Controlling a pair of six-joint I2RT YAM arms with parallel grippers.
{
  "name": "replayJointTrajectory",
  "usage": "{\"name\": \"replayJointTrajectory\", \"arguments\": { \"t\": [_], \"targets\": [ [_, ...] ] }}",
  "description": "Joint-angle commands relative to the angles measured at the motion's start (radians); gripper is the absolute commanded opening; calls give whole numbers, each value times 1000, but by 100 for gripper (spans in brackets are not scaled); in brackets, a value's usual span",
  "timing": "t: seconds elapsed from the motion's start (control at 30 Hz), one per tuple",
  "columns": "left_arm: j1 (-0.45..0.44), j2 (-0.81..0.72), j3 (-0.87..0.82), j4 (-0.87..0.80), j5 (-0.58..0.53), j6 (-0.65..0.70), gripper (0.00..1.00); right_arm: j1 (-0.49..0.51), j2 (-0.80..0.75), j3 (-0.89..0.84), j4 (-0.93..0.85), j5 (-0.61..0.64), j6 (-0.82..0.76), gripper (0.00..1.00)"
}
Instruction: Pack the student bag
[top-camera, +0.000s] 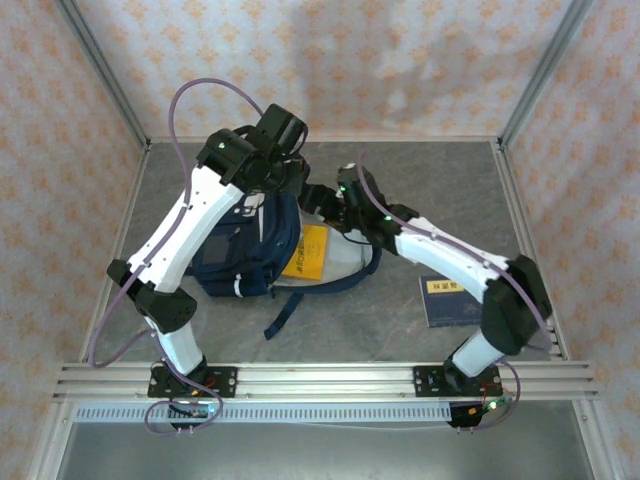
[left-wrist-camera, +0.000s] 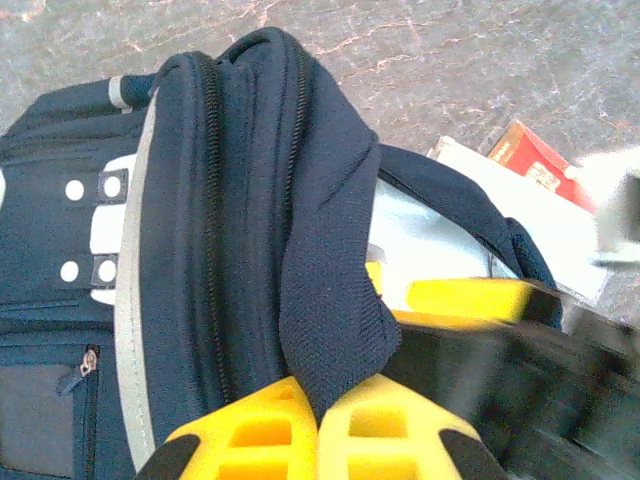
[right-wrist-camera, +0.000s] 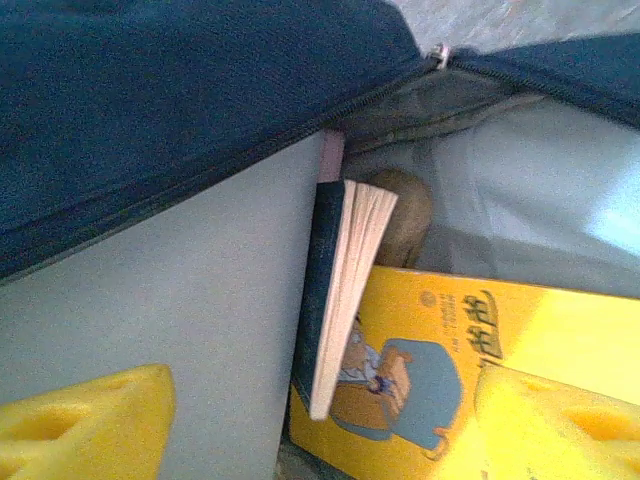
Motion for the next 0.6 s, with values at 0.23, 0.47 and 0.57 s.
{"name": "replayJointTrajectory", "arguments": {
  "t": [0.23,0.47,0.57],
  "targets": [
    [35,63,-89,79,-149,-25,0,-123,-450,-257,-480,371,-28,66],
    [78,65,-242,140,-290,-81,0,-330,-538,-388,-661,447,-19,66],
    [95,85,-262,144,-307,-67,0,-414,-498,-443,-633,413,7,68]
  ]
}}
